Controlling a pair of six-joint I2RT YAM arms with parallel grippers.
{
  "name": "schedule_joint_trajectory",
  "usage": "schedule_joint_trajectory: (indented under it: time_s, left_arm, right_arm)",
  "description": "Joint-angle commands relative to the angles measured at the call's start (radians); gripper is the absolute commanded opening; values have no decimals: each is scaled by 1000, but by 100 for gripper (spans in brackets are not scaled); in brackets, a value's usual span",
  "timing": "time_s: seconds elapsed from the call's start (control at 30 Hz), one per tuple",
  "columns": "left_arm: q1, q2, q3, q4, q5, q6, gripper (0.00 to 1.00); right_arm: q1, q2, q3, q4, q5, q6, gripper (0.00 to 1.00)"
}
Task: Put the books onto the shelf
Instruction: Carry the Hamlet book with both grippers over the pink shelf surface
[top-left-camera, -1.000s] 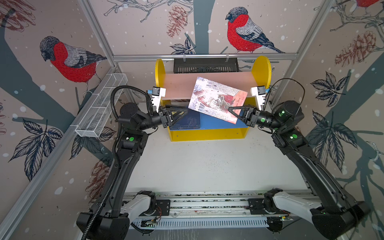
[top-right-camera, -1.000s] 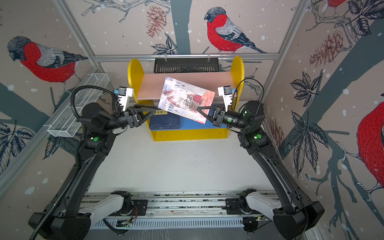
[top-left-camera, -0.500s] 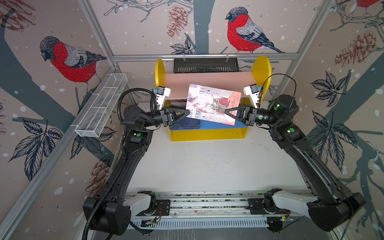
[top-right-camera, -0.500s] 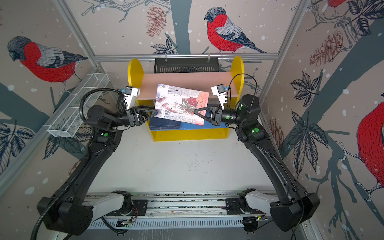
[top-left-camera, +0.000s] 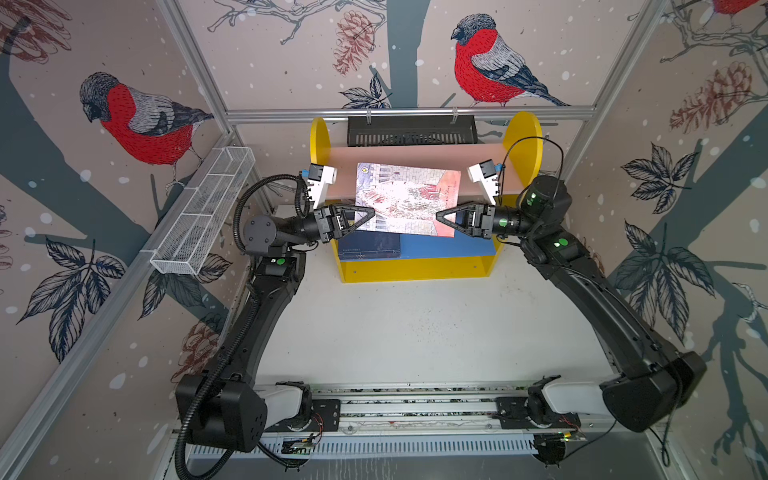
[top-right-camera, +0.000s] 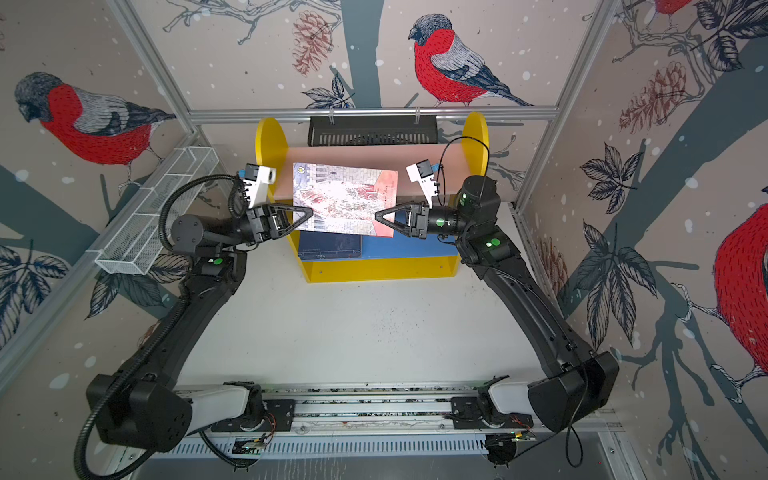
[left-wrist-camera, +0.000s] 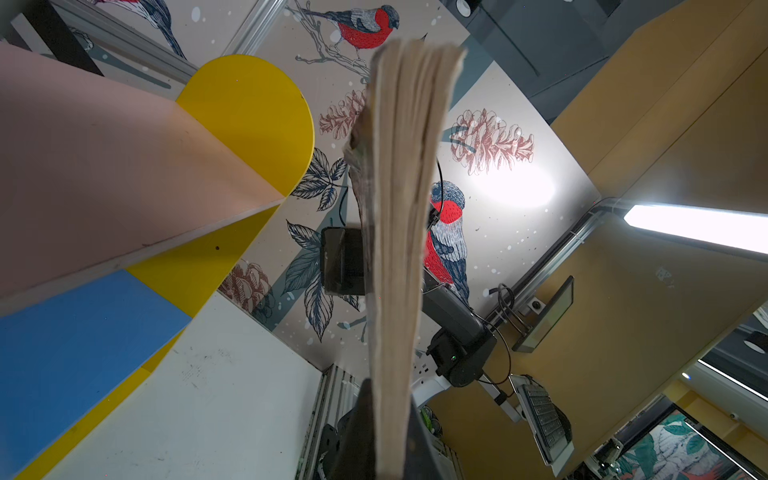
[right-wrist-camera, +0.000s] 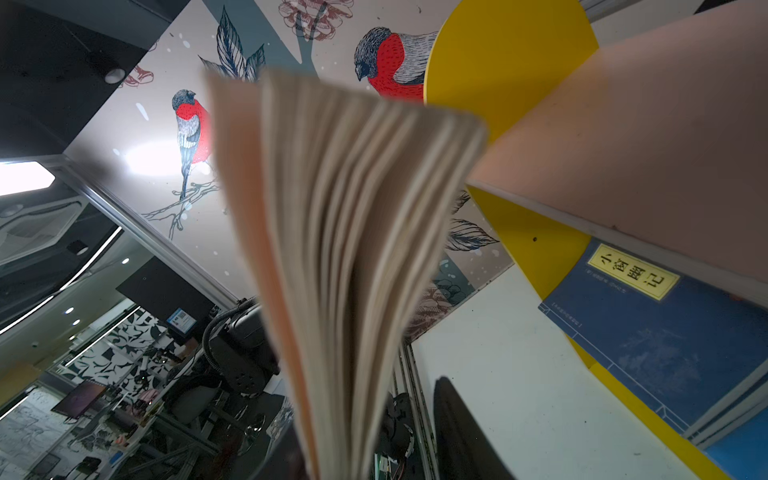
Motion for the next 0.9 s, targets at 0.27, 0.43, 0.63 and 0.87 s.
schedule_joint_trajectory:
  time_s: [0.27,0.43,0.63,0.87]
  left_arm:
    - [18,0,4,7,-45,-27,0]
    - [18,-1,9,-44,-53,11,0]
    - [19,-3,14,-49,-55,28,0]
    - [74,-25,68,-103,-45,96,49]
  right_arm:
    - [4,-36,-86,226,67,143,27]
    - [23,-19,-62,255,73,163,22]
    - [34,21,18,171,115,131,3]
    - [6,56,134,77,143,90,1]
